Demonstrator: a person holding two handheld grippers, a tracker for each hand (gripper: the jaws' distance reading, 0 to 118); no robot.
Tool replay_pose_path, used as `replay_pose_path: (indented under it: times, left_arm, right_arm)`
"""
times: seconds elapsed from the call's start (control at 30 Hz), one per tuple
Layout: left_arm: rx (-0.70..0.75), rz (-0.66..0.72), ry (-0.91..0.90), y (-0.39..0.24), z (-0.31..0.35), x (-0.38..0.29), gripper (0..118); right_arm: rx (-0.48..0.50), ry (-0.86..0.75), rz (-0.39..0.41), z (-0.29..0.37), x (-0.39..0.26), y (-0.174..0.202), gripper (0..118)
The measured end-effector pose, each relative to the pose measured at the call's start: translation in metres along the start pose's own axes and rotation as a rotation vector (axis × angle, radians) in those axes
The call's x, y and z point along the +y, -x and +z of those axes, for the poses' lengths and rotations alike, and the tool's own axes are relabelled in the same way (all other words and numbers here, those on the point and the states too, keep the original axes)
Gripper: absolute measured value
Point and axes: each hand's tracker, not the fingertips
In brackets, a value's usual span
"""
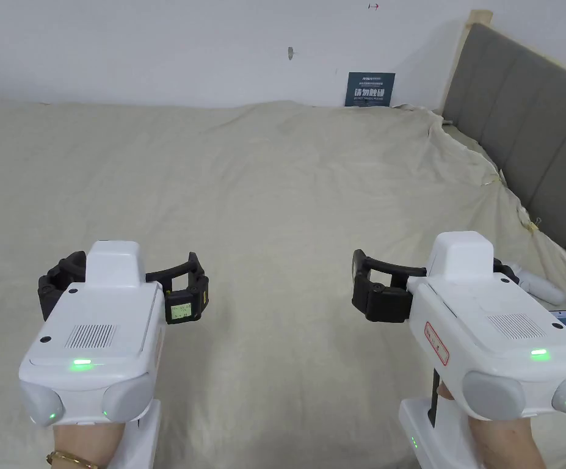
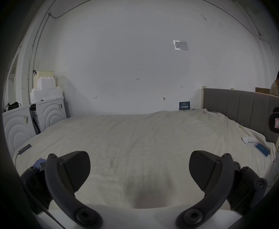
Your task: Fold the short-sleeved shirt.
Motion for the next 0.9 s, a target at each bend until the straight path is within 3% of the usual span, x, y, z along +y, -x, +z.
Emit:
replay_pose_path:
  times: [0.43,0.5,0.57,0.63,0.7,0.77,0.83,0.9]
  left_arm:
    - [-0.006,-0.003,-0.010,-0.002,0.003,0.002,118]
    - [-0.007,-0.004,-0.001,-0.002,0.003,0.002,118]
    - [-0.008,-0.003,0.009,-0.002,0.004,0.000,118]
    - [-0.010,-0.003,0.016,-0.003,0.006,-0.003,118]
    - [-0.011,0.001,0.029,-0.003,0.008,-0.007,118]
    - [-0.018,0.010,0.049,-0.002,0.011,-0.011,118]
    - [-0.017,0.008,0.063,-0.001,0.011,-0.016,118]
    - [-0.011,0.001,0.080,0.001,0.010,-0.020,118]
  right_arm:
    - [-0.027,0.027,-0.006,0.000,0.005,0.001,118]
    - [-0.149,0.164,0.007,-0.005,0.012,0.005,118]
    - [-0.189,0.309,-0.039,-0.011,0.023,0.005,118]
    - [-0.088,0.395,-0.156,-0.012,0.030,-0.002,118]
    - [-0.081,0.458,-0.218,-0.009,0.033,-0.004,118]
    - [-0.068,0.543,-0.156,-0.006,0.037,0.000,118]
    - [-0.097,0.600,-0.144,-0.003,0.036,0.005,118]
    - [-0.091,0.585,-0.110,0.001,0.034,0.010,118]
